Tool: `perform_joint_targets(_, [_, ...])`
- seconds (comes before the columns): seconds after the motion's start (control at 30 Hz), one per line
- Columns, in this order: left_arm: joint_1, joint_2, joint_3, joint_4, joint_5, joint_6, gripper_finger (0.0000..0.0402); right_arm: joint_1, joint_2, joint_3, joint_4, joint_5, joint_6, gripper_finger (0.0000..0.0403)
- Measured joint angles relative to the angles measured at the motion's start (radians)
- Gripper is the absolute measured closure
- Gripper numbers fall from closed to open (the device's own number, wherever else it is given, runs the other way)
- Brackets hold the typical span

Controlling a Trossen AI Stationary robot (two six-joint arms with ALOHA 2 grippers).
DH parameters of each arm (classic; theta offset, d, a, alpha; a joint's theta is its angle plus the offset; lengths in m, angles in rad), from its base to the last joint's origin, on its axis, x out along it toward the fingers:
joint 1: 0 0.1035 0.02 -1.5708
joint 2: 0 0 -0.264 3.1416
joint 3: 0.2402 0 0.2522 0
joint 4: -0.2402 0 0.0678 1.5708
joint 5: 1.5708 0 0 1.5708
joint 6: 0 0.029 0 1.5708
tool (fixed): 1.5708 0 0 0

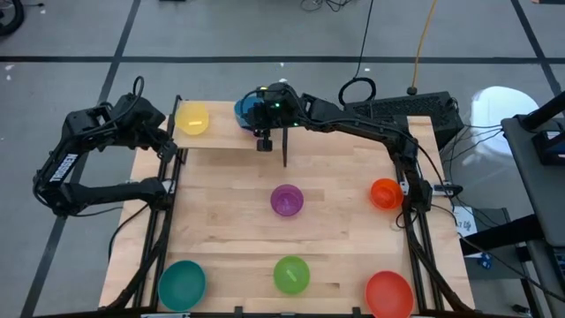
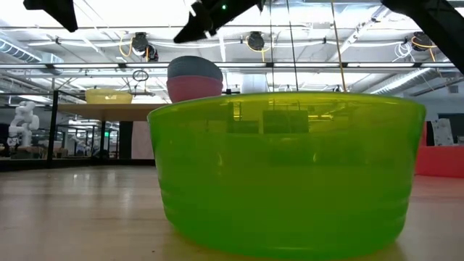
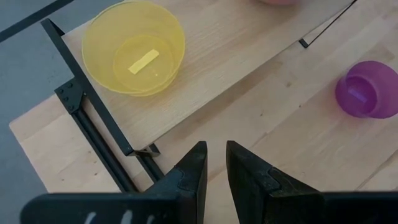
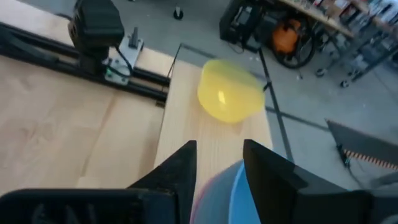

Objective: Place and stack bowls onto a shelf
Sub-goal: Stack the blue bowl on the pink bowl on the shelf

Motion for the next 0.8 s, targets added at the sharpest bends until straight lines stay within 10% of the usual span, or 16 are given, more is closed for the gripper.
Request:
perform_joint_targets(0.3, [0.000, 0.000, 0.000, 0.000, 0.000, 0.000, 0.0337, 0.008, -0.020, -0.003, 0.019, 0.003, 0.007, 0.0394])
perform_joint_targets(0.8, [0.000, 0.000, 0.000, 0.000, 0.000, 0.004, 0.0337, -0.055, -0.017, -0.115, 0.071, -0.012, 0.018, 0.0403])
